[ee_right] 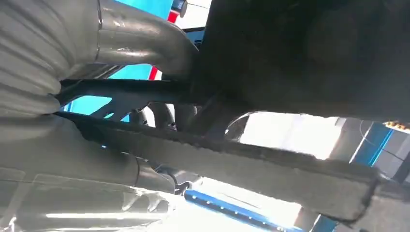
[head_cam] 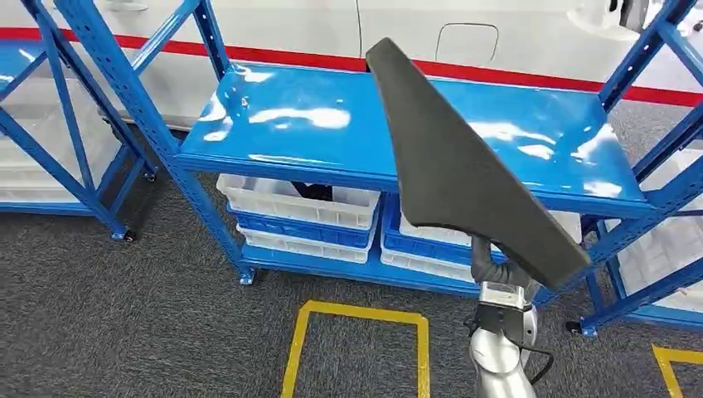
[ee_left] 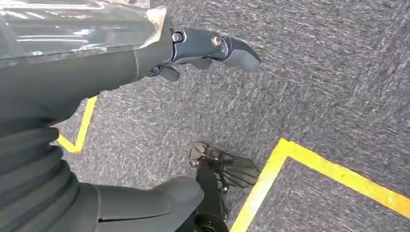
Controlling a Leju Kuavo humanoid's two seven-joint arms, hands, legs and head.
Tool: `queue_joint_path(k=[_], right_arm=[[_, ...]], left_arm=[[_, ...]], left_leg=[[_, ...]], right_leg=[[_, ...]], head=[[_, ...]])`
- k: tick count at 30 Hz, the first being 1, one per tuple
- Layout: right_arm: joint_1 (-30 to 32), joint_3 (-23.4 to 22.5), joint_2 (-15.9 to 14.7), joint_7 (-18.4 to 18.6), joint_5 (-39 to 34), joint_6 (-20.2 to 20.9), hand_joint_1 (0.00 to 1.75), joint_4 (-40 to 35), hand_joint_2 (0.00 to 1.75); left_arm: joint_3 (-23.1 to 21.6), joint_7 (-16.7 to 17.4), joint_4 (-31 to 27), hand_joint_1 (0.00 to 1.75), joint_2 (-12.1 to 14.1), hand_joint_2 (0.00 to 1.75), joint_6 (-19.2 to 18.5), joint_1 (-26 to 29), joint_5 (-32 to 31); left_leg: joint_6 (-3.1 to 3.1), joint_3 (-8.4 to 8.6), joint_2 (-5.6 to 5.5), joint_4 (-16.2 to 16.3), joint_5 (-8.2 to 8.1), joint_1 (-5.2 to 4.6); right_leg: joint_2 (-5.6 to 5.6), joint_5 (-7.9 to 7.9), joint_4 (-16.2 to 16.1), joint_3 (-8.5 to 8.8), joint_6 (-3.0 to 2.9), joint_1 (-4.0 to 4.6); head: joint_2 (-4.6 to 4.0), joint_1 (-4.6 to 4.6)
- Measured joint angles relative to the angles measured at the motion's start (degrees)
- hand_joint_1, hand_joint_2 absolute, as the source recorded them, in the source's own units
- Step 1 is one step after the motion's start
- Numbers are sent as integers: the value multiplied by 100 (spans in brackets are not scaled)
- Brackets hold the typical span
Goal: Take the parts from the cabinet and place them on the table.
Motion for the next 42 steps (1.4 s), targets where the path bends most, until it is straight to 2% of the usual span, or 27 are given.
queue_joint_path(k=[1,2,3,6,7,9,11,12,16,17,18,19,21,23,24,26,27,28,31,32,34,35,37,38,40,41,42], right_arm=[[-14,9,9,-2,0,7,175,15,175],[-35,17,15,-7,0,26,175,33,175],[-63,20,20,-11,0,44,175,46,175],[-87,24,26,-17,0,55,175,89,175],[-86,26,28,-17,2,55,175,111,175],[-90,26,28,-17,0,55,175,140,175],[-110,28,28,-17,0,55,175,153,175],[-133,35,31,-20,2,55,175,155,175],[-163,63,44,-24,2,55,175,164,175],[-176,68,48,-24,2,55,175,164,175],[-189,68,48,-24,2,55,175,166,175],[-189,70,48,-28,2,55,175,166,175],[-175,70,46,-28,2,55,175,186,175],[-165,68,39,-28,-4,55,175,216,175],[-165,68,35,-28,-7,52,175,227,175],[-171,68,31,-28,-7,44,175,227,175],[-172,70,24,-28,-4,39,175,229,175],[-173,72,20,-28,-6,39,175,238,175],[-168,70,9,-28,-20,5,175,249,175],[-171,79,9,-28,-26,-2,175,251,175],[-181,96,9,-31,-26,-22,175,251,175],[-177,101,7,-33,-26,-31,175,251,175],[-173,101,0,-33,-28,-33,175,260,175],[-171,101,0,-33,-28,-33,175,267,175],[-167,103,0,-33,-33,-46,175,271,175],[-169,105,0,-33,-33,-48,175,271,175],[-170,105,0,-33,-35,-50,175,271,175]], left_arm=[[0,0,0,0,0,175,4,10,6],[2,0,0,0,15,175,7,13,9],[2,-2,0,0,17,175,7,14,13],[2,-4,0,0,15,175,7,24,15],[2,-2,2,0,15,175,7,37,15],[2,-4,2,0,17,175,4,62,15],[2,-11,2,0,28,175,-7,68,22],[2,-20,0,0,29,175,-15,65,24],[2,-26,0,0,37,175,-26,66,28],[2,-26,0,0,35,175,-26,67,28],[2,-28,0,0,31,175,-24,67,28],[2,-28,0,0,33,175,-24,65,28],[2,-31,0,0,33,175,-26,60,28],[2,-28,2,0,24,175,-26,77,28],[2,-33,2,0,24,175,-31,83,28],[2,-39,2,0,20,175,-33,80,24],[0,-42,2,0,20,175,-33,79,22],[0,-41,2,0,26,175,-33,73,22],[2,-39,2,0,26,175,-26,93,20],[0,-39,0,0,44,175,-20,97,20],[0,-39,2,0,48,175,-15,90,13],[-2,-37,2,0,48,175,-15,79,13],[-2,-39,2,0,46,175,-15,83,13],[-2,-39,2,0,44,175,-15,89,13],[-2,-37,2,0,48,175,-13,92,4],[-4,-37,2,0,52,175,-13,90,4],[-4,-37,2,0,59,175,-11,87,2]], left_leg=[[-34,-14,-25,0,20,-2],[-55,-51,-35,38,-17,24],[-93,-131,-12,216,-199,30],[-195,-726,16,1572,-908,58],[-213,-852,19,1893,-976,67],[-212,-661,38,1620,-709,85],[-177,-58,180,544,-233,87],[-143,156,347,118,-213,76],[24,112,236,43,-211,-20],[95,132,192,-39,-154,38],[134,128,156,-58,-129,43],[167,107,121,-57,-108,47],[192,66,11,-52,-88,43],[185,49,-109,-46,-69,42],[172,51,-182,-40,-61,46],[149,51,-321,-7,-56,58],[119,31,-376,19,-61,57],[73,-18,-429,77,-69,12],[-45,-106,-537,53,8,52],[-67,-130,-579,65,6,51],[-111,-278,-166,435,-283,34],[-140,-474,-57,863,-515,53],[-179,-905,6,1796,-893,81],[-190,-975,20,1950,-899,92],[-187,-679,63,1401,-554,101],[-172,-362,138,828,-305,101],[-146,-62,315,313,-123,99]], right_leg=[[-19,24,-6,-13,-47,-6],[-60,70,-29,-28,-118,-114],[-87,92,-28,-52,-172,-97],[-208,136,-20,-141,-255,-72],[-257,141,-11,-164,-252,-63],[-337,140,16,-175,-249,-60],[-418,134,35,-165,-245,-60],[-454,133,35,-167,-242,-41],[-615,157,10,-196,-123,14],[-584,117,39,-209,-78,37],[-366,24,173,-300,-72,7],[-213,-168,526,-452,-110,-1],[-128,-565,1549,-928,-146,-16],[-118,-633,1992,-1151,-80,-16],[-116,-487,1734,-1034,-16,-29],[-30,-18,663,-523,105,-73],[186,133,190,-311,132,-114],[303,101,117,-303,78,-103],[146,147,169,-332,-46,-49],[91,178,141,-329,-97,-115],[-22,196,131,-334,-203,-129],[-79,192,132,-340,-210,-117],[-224,189,135,-356,-215,-85],[-292,189,136,-358,-215,-81],[-419,187,138,-351,-213,-80],[-474,184,138,-342,-211,-83],[-514,180,138,-328,-210,-80]], head=[[0,2],[0,2],[0,-4],[0,-7],[0,-9],[-2,-9],[-2,-7],[0,-6],[0,9],[0,2],[-2,15],[0,13],[0,15],[-2,18],[-2,18],[0,15],[0,22],[0,15],[0,13],[0,9],[0,-42],[0,-44],[-2,-44],[0,-41],[-2,-44],[0,-44],[0,-44]])
